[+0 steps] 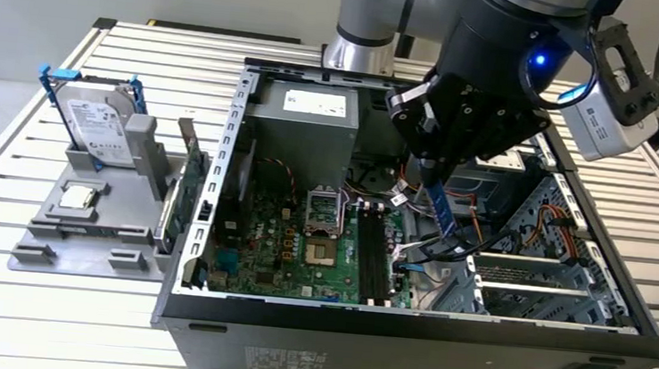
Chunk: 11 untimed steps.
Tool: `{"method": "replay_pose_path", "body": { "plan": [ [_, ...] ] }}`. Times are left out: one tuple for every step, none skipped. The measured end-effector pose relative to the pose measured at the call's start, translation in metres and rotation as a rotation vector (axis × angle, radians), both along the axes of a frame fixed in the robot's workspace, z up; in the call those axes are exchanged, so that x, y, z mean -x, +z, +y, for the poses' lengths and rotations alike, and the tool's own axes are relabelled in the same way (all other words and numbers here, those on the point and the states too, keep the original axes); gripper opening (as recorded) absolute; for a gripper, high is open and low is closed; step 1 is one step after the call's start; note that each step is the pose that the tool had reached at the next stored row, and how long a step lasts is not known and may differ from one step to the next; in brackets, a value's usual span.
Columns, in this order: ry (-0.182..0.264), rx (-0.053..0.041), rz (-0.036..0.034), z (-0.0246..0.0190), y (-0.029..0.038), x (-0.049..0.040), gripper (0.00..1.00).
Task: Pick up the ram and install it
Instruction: 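Insert the ram into the slot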
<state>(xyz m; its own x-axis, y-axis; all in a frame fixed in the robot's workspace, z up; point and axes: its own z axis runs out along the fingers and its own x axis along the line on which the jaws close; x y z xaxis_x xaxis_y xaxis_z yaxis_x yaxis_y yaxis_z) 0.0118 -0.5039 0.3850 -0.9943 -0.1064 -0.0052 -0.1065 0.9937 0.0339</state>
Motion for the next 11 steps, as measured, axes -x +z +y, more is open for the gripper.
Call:
{"method": "replay_pose_path", "body": {
  "plan": [
    [0.0,0.0,0.0,0.0001,-0.0002,-0.0006,0.0],
    [-0.001,0.0,0.0,0.0003,-0.0004,-0.0013,0.0],
    [-0.002,0.0,0.0,0.0005,-0.0006,-0.0019,0.0],
    [-0.003,0.0,0.0,0.0007,-0.0009,-0.0026,0.0],
    [-0.004,-0.0001,0.0,0.0009,-0.0012,-0.0032,0.0],
    [-0.005,-0.0002,0.0,0.0011,-0.0015,-0.0039,0.0],
    [-0.006,0.0,0.0,0.0013,-0.0017,-0.0046,0.0],
    [-0.007,0.0,0.0,0.0016,-0.0021,-0.0052,0.0],
    [-0.008,-0.0001,0.0,0.0018,-0.0025,-0.0058,0.0],
    [-0.009,-0.0001,0.0,0.002,-0.003,-0.0064,0.0],
    [-0.01,-0.0001,0.0,0.0021,-0.0035,-0.0068,0.0]
  ]
}}
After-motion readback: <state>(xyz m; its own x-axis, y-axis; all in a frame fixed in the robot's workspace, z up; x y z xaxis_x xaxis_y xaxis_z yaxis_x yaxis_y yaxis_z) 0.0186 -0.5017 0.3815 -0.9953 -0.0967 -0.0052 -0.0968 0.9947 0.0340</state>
